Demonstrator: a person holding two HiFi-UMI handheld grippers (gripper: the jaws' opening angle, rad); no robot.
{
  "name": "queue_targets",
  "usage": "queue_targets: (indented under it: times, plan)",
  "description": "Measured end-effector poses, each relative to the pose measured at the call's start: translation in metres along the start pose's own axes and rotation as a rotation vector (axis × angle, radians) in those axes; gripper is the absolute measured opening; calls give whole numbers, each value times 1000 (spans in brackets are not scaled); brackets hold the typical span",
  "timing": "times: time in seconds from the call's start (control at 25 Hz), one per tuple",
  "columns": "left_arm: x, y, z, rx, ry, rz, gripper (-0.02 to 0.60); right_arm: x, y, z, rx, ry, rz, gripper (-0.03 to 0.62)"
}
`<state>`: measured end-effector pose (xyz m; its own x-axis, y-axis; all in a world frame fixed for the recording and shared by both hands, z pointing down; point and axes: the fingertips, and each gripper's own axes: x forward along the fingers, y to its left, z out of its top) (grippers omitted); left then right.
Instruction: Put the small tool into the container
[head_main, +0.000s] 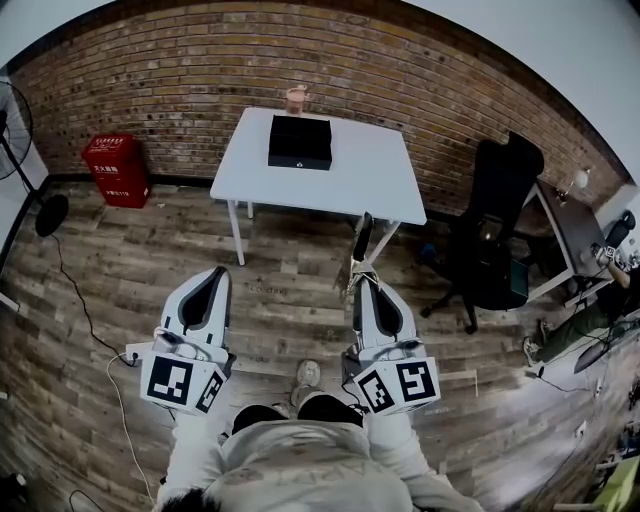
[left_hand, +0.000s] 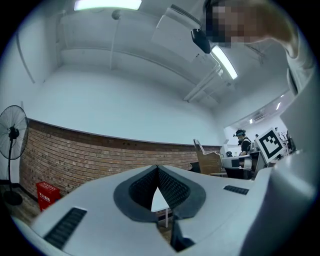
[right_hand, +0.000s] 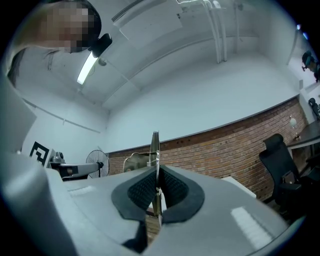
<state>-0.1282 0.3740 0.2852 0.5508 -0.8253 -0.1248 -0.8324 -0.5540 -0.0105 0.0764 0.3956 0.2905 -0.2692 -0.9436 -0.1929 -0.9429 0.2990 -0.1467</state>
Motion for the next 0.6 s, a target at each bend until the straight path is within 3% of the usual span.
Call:
queue_targets:
  times: [0.32,0.6]
  plan:
    - [43,28,-13,-4,8,10,5,53,-18,-14,-1,6,29,11]
    - [113,51,-16,0,-3,9,5,118,-52,-15,-8,-4,53,11]
